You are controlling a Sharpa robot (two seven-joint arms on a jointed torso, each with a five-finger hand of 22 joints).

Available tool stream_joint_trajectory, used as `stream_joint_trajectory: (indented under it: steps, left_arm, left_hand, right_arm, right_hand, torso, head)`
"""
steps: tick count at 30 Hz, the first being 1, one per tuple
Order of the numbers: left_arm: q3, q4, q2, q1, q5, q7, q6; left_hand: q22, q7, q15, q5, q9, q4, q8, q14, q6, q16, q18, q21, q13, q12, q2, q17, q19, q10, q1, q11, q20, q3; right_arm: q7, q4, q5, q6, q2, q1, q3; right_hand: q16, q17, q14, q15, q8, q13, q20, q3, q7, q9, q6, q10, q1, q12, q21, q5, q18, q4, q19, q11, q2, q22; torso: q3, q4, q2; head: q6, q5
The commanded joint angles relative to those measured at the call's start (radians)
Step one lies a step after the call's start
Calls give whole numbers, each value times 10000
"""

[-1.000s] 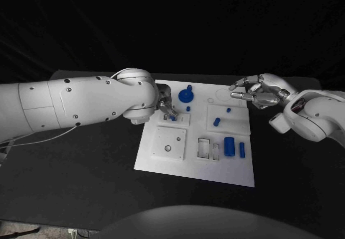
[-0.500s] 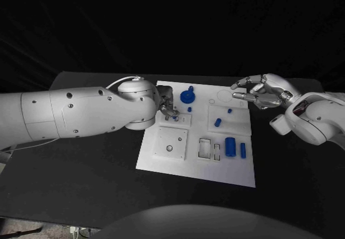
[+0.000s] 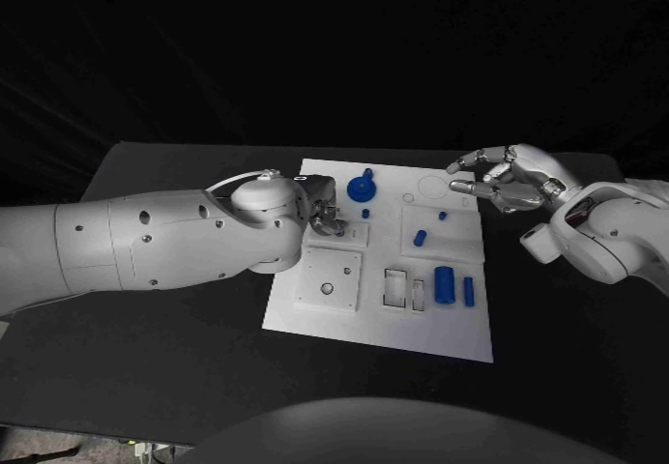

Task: Assemble the parts on the task board

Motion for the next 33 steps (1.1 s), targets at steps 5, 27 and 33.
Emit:
stream_joint_trajectory:
  steps: [5,27,33]
  left_arm:
    - [13,-53,91,-130,-624,-758,-518]
    - [26,-133,156,-269,-641,-819,-248]
    - [25,-35,96,-280,-640,-890,-133]
  left_hand:
    - [1796,-177,-75,-192,3,150,-99,1051,308,25,-181,48,2630,29,-19,2633,202,999,-184,-167,-93,40]
    - [1799,-213,-100,-360,12,289,-138,1051,441,25,-181,41,2630,29,-28,2633,214,999,-254,-196,-119,76]
    - [1803,-223,-106,-365,16,288,-139,1051,469,25,-182,42,2630,29,-33,2633,218,999,-241,-204,-124,87]
  right_arm:
    - [180,5,-43,-35,-5,-28,-1]
    - [70,-46,-21,97,4,-75,-1]
    - [44,-66,-14,122,2,-81,-1]
  right_hand:
    - [34,2635,1024,79,-48,2607,32,-4,22,-17,-44,1077,99,-53,-58,48,128,-43,-38,19,-15,2167]
    - [34,2635,1024,83,-40,2607,35,-7,30,-22,-35,1077,116,-53,-74,82,132,-45,-53,25,1,2161]
    - [34,2635,1024,84,-38,2607,35,-7,31,-23,-32,1077,122,-53,-77,89,133,-47,-55,26,4,2160]
  torso:
    - [8,7,11]
    - [15,-2,-7]
    - [14,-1,-12]
  head:
    - [2,7]
    - [2,31]
    - [2,16]
